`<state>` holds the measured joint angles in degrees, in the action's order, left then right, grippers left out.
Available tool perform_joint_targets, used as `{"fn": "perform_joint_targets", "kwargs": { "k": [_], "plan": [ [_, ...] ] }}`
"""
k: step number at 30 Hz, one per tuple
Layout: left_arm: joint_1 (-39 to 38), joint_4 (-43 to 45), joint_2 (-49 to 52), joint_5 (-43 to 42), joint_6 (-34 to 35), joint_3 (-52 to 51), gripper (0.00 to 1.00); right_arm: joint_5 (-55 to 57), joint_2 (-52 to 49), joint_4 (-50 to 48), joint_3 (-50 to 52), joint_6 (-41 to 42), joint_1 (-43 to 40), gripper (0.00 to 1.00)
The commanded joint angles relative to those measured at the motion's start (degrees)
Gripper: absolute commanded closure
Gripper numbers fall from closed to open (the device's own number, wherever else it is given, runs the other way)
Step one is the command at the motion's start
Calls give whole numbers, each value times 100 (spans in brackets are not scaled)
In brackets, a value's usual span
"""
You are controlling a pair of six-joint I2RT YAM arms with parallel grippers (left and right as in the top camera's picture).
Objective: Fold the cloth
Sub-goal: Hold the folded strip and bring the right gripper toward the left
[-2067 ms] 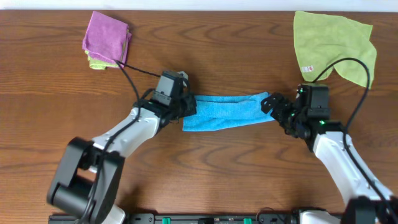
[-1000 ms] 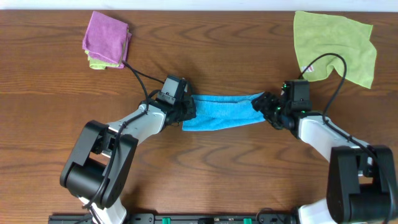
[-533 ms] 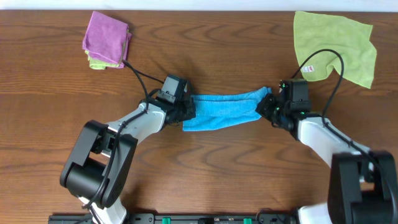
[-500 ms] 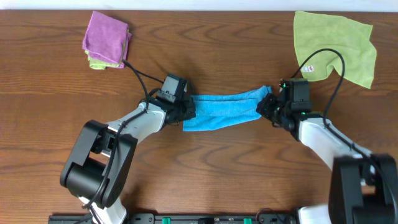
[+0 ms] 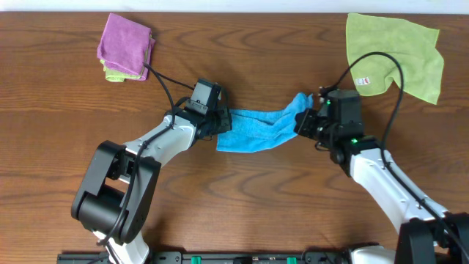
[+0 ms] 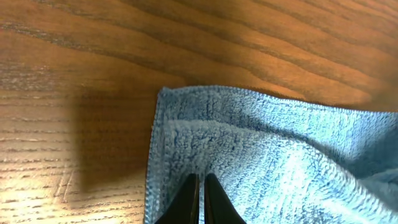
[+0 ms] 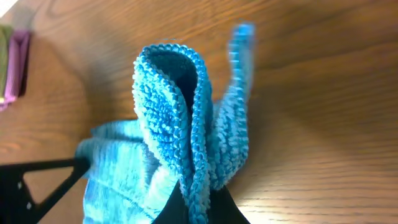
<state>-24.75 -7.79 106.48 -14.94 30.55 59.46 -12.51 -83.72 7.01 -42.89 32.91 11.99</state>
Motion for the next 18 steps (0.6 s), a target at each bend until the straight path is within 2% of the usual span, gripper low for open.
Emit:
{"fn": "perform_joint_targets", "kwargs": {
  "k": [1, 13, 18],
  "plan": [
    [39, -57, 87, 96, -101, 107, 94, 348, 61, -4, -188, -195, 293, 99],
    [39, -107, 87, 96, -101, 107, 94, 1231, 0, 339, -885, -584, 1154, 99],
    [39, -109, 87, 98, -101, 107, 94, 1272, -369, 461, -1189, -599, 1370, 99]
  ]
}}
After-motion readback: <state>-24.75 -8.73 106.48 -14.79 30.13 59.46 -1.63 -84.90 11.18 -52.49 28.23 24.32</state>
